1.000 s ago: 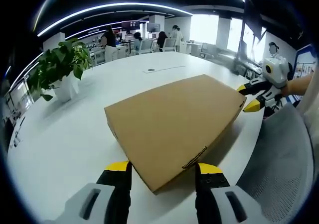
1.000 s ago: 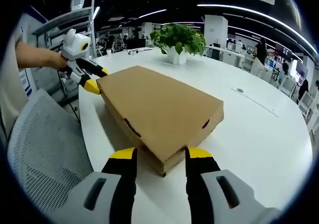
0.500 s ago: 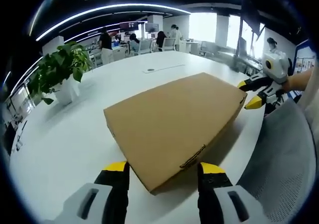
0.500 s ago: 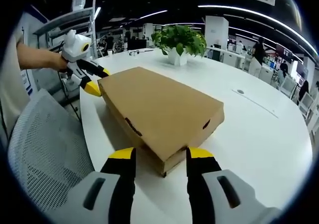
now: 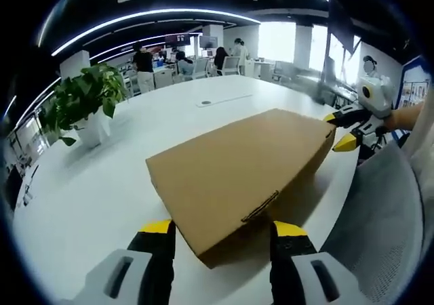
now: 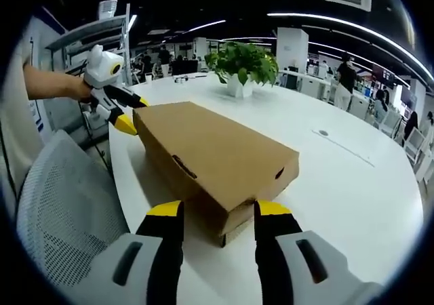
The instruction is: Operate the shoe box by opening the lid, removing the specified soft item, and placing it in the target area until the item is outside and the box remains undamaged.
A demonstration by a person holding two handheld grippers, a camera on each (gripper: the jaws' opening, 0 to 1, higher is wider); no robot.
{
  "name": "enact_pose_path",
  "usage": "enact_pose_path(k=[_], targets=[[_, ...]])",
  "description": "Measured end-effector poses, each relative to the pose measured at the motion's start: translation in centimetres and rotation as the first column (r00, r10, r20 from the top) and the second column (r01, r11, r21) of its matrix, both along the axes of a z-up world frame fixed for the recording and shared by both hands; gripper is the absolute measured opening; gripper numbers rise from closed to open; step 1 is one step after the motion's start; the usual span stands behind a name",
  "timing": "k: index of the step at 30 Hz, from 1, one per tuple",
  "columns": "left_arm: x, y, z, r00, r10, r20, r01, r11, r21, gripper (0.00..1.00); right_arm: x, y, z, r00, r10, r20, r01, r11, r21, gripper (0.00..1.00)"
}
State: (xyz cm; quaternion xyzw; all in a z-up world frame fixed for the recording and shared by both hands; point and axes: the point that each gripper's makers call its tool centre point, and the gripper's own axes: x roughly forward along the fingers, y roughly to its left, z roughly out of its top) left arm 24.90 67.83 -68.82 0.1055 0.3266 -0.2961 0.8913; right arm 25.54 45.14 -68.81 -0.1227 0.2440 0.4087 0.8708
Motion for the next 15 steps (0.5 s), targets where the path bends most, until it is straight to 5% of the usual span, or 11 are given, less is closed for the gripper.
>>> enact_pose_path(k=[15], targets=[[0.8,-0.3,4.0,0.998,-0.018,0.061,0.017,1.0,0.015,0.6,1.0,0.2,4.3,0.998,-0.002,0.067,0.0,0.999,0.038,0.42]])
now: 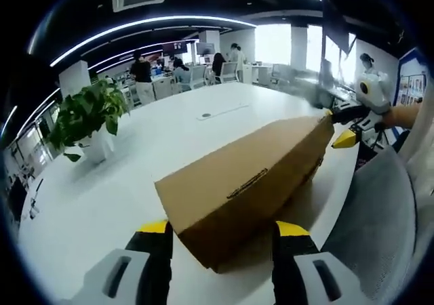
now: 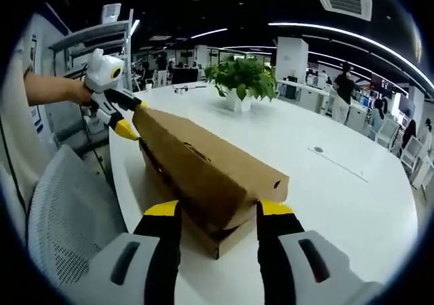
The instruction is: Operate the shoe box by opening the lid, removing the specified soft item, and placing it in the target area until the item is outside and the box remains undamaged.
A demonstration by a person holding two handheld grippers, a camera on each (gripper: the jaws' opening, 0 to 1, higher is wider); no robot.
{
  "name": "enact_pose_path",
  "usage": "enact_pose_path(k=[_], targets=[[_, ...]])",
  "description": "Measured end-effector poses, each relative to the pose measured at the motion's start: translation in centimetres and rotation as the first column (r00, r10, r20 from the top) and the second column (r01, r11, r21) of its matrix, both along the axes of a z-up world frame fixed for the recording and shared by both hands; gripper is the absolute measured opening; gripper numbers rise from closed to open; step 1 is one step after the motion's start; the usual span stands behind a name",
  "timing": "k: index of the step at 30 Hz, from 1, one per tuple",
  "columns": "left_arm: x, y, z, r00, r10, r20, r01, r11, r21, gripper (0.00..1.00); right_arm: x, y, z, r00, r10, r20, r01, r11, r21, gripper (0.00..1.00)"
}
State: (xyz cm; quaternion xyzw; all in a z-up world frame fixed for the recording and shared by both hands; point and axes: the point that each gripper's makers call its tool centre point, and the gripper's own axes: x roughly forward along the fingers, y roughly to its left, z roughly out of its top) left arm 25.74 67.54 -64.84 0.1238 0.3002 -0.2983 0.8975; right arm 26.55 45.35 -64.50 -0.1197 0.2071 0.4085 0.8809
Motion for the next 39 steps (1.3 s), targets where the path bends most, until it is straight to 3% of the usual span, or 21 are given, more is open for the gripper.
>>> enact_pose_path(k=[12,22,28,39], targets=[[1.9,-0.3,2.7,0.998,-0.003,0.066,0.002,1.0,0.016,0.63,2.1,0.2,2.8,0.999,-0.002,0.053,0.001,1.0,0.019,0.45],[4.7,0.0,4.6,0.99,0.065,0.124,-0.061,0.998,-0.035,0.58,4.4,0.4,4.4,0.995,-0.002,0.104,-0.001,1.0,0.029,0.46],[6.5,0.6,5.2,0.982,0.108,0.153,-0.102,0.994,-0.046,0.5,5.7,0.5,5.1,0.992,0.003,0.123,-0.006,1.0,0.027,0.47],[9.5,2.5,5.7,0.961,0.193,0.197,-0.189,0.981,-0.038,0.27,7.8,0.5,5.7,0.99,-0.008,0.139,0.004,0.999,0.034,0.44]])
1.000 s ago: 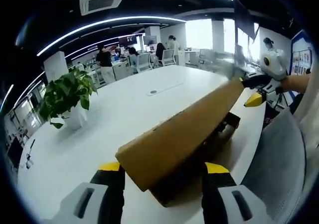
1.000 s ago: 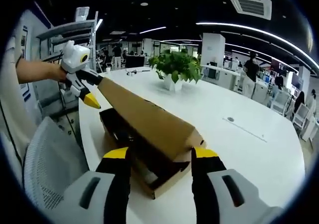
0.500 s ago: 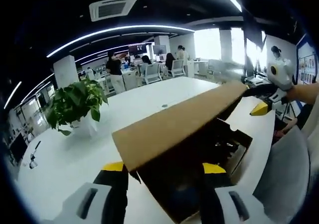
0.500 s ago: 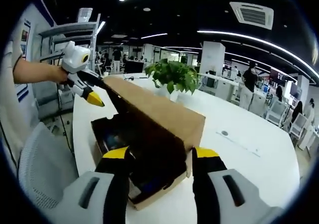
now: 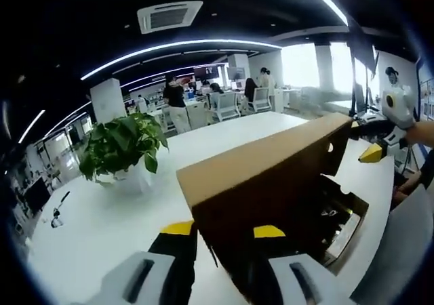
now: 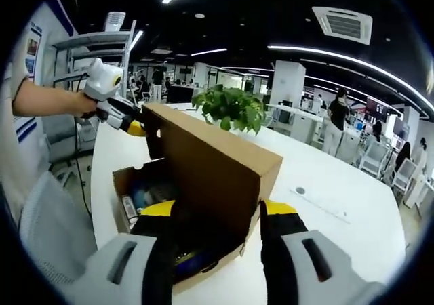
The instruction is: Operate the shoe box by opening the lid, removing the specified soft item, and placing it in the target area until the item is outside and the box remains undamaged.
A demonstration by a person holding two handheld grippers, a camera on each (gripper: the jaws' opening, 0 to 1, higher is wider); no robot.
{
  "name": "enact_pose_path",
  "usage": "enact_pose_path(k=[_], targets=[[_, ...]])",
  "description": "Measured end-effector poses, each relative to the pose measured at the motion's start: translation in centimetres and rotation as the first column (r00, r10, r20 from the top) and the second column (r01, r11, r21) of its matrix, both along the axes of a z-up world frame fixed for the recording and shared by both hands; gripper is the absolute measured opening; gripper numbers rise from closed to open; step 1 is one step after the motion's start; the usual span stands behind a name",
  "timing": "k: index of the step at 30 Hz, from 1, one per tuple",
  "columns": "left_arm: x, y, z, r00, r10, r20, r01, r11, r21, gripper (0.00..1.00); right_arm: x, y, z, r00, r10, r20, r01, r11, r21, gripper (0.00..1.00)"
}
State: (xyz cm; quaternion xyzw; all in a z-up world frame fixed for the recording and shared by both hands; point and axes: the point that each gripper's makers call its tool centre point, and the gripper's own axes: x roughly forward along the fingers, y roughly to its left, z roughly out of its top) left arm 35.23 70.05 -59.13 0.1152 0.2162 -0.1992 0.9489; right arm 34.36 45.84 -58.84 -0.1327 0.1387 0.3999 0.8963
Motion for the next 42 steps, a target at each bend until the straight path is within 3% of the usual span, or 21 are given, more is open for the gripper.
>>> enact_pose_path(k=[6,17,23,30,42], targets=[[1.3,0.5,0.1,1.0,0.029,0.011,-0.029,0.999,-0.016,0.21,1.6,-0.3,0.2,0.998,-0.05,0.023,0.051,0.999,-0.017,0.37],[3.0,1.5,0.2,0.996,0.086,0.021,-0.086,0.996,-0.009,0.06,3.4,-0.7,0.4,0.997,-0.068,0.034,0.068,0.998,-0.013,0.31],[3.5,1.7,-0.2,0.995,0.098,0.013,-0.098,0.995,-0.018,0.04,4.1,-0.8,0.4,0.997,-0.076,0.02,0.076,0.997,0.016,0.31],[4.2,1.8,-0.3,0.994,0.109,0.005,-0.109,0.994,-0.032,0.04,4.5,-1.6,-0.8,0.994,-0.111,0.004,0.111,0.994,0.014,0.28],[5.7,1.9,-0.6,0.993,0.115,0.003,-0.115,0.993,-0.035,0.04,5.2,-3.0,-4.7,0.983,-0.173,-0.062,0.171,0.984,-0.045,0.09]])
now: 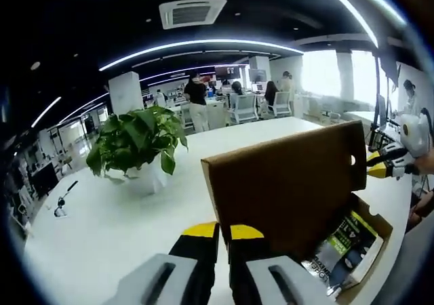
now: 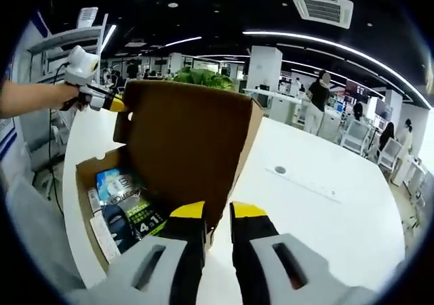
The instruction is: Operate the shoe box by opening the lid, removing the specified soft item, and placing it in the target area until the item is outside and the box remains undamaged.
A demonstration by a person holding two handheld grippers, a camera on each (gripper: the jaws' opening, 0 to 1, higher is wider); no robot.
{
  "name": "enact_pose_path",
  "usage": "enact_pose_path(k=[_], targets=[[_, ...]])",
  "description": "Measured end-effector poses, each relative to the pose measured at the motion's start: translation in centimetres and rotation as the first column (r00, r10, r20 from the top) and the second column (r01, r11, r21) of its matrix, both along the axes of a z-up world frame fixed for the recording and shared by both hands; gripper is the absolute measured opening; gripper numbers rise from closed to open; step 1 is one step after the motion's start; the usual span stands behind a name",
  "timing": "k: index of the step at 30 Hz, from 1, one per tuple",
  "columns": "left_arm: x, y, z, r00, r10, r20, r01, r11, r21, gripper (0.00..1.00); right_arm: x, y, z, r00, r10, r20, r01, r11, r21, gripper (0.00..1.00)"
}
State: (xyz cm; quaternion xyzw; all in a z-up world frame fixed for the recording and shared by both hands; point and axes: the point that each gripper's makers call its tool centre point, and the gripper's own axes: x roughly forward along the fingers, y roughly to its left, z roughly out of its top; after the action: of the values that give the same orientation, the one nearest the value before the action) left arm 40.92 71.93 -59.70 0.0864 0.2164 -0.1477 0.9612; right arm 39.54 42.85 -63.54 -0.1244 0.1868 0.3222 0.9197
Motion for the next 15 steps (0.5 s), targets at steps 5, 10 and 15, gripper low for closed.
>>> enact_pose_path(k=[5,10,15], targets=[[0.6,0.1,-0.2,1.0,0.002,-0.003,-0.002,1.0,-0.003,0.04,0.5,-0.3,-1.4,0.999,-0.028,-0.031,0.028,1.0,-0.008,0.06],[1.1,0.1,-0.4,1.0,0.001,-0.006,-0.001,1.0,-0.009,0.04,0.7,-0.2,-2.4,0.998,-0.036,-0.059,0.036,0.999,-0.001,0.04],[1.7,0.1,-0.7,1.0,0.0,-0.01,0.0,1.0,-0.013,0.04,1.0,0.1,-2.8,0.997,-0.043,-0.07,0.043,0.999,0.006,0.03]])
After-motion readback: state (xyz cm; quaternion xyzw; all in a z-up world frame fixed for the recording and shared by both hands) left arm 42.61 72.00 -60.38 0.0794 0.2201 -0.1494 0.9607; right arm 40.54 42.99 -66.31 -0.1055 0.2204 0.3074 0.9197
